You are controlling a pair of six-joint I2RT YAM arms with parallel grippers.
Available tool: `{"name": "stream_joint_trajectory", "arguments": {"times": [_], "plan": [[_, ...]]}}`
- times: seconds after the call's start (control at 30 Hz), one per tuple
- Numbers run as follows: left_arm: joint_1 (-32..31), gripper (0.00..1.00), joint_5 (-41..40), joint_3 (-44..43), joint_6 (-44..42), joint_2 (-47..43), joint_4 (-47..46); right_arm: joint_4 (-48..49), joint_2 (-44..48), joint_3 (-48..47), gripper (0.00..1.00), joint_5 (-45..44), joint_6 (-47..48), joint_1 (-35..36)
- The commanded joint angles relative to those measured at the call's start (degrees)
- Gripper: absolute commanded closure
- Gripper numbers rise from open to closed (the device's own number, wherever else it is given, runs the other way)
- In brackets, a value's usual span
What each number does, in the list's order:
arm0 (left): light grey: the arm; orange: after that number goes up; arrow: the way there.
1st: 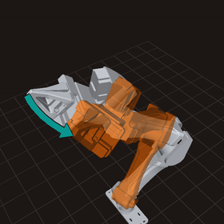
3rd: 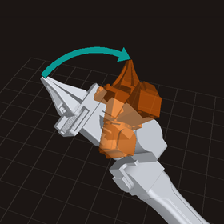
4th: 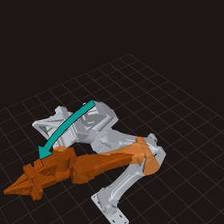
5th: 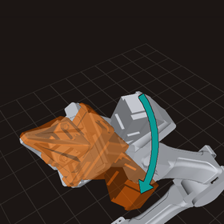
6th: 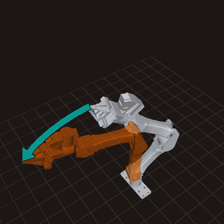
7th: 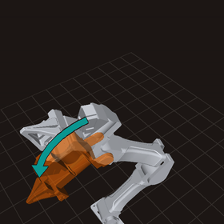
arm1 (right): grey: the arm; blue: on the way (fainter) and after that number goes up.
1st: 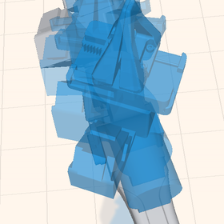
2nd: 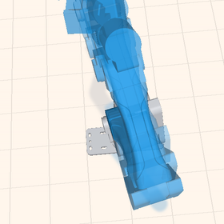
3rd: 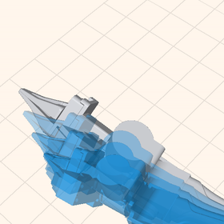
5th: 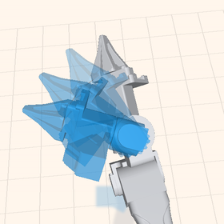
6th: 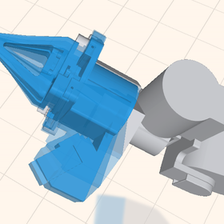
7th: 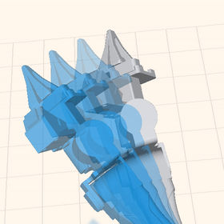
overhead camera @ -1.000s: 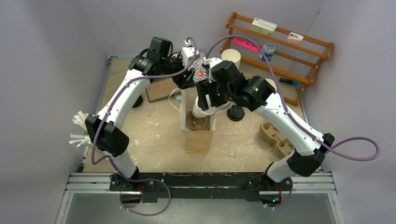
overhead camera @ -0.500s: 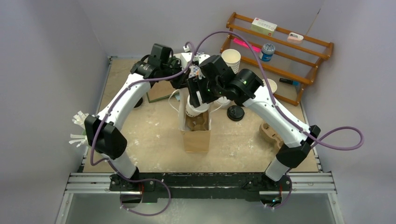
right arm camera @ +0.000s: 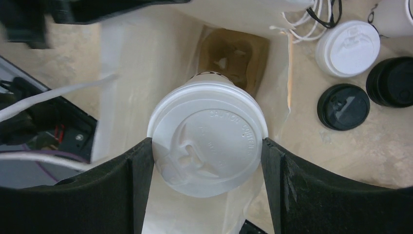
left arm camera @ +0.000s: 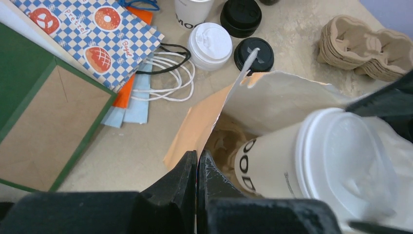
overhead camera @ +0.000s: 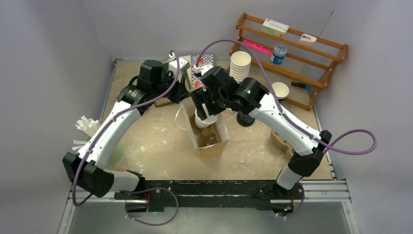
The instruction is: Pack the takeout coffee
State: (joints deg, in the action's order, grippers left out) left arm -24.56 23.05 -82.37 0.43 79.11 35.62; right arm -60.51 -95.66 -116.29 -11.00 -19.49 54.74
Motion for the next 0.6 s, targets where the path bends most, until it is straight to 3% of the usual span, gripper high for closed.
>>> {"name": "stream_joint_trajectory", "arguments": {"times": [0.0, 0.2, 0.57], "plan": [[-0.49, 1.00, -0.32, 6.04, 6.27, -6.72, -8.70, 1.42, 3.92, 5.32, 0.54, -5.80, 0.16, 2.44], [-0.49, 1.00, 1.47, 12.61, 8.85, -14.03, -14.62, 4.52, 6.71, 9.49, 0.56, -15.47, 1.17, 8.85], [-0.56, 1.00, 7.22, 27.18, 7.86, -26.36, -29.26, 18.65, 16.64, 26.68, 0.59, -24.95, 3.96, 14.05]]}}
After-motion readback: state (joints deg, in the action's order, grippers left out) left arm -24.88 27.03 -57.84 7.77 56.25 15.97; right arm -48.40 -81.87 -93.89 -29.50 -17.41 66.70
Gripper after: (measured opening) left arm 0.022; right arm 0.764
